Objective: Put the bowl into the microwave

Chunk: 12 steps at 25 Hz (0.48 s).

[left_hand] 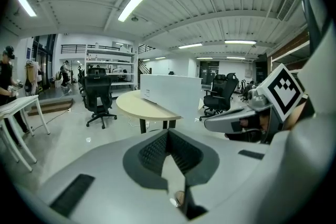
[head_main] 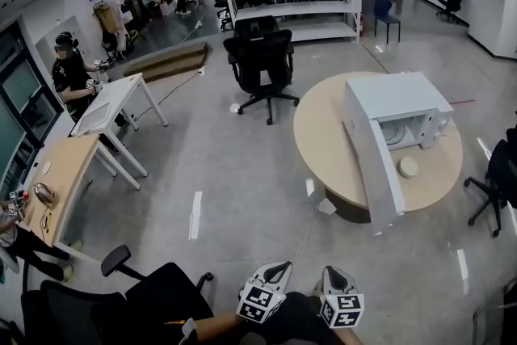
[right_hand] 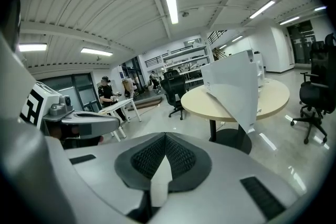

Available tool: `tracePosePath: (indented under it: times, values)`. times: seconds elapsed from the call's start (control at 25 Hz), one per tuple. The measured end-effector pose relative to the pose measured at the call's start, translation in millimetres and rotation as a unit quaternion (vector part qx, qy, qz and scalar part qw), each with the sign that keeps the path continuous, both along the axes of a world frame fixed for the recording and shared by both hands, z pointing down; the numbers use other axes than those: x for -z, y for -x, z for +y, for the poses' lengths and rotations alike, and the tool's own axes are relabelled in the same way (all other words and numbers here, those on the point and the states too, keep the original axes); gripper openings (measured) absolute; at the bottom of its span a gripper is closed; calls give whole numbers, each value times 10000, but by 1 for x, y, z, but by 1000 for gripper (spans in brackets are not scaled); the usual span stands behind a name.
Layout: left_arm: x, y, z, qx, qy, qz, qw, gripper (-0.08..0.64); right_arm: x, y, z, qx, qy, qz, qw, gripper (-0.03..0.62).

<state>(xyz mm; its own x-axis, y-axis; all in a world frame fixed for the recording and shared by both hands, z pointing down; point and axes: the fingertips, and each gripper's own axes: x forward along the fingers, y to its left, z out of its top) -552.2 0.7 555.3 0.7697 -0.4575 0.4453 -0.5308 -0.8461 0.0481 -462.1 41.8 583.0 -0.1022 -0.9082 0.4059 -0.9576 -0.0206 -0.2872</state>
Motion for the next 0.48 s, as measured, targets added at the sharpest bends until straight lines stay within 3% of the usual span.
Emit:
tracePosePath:
  times: [0.28, 0.48]
  values:
    - [-4, -21, 1, -111, 71, -14, 9999, 46, 5, -14, -3, -15, -82, 25, 10000, 15]
    - [-8, -65, 7, -625, 198, 28, 9978, 46, 5, -43, 7, -323, -7, 139, 9994, 15]
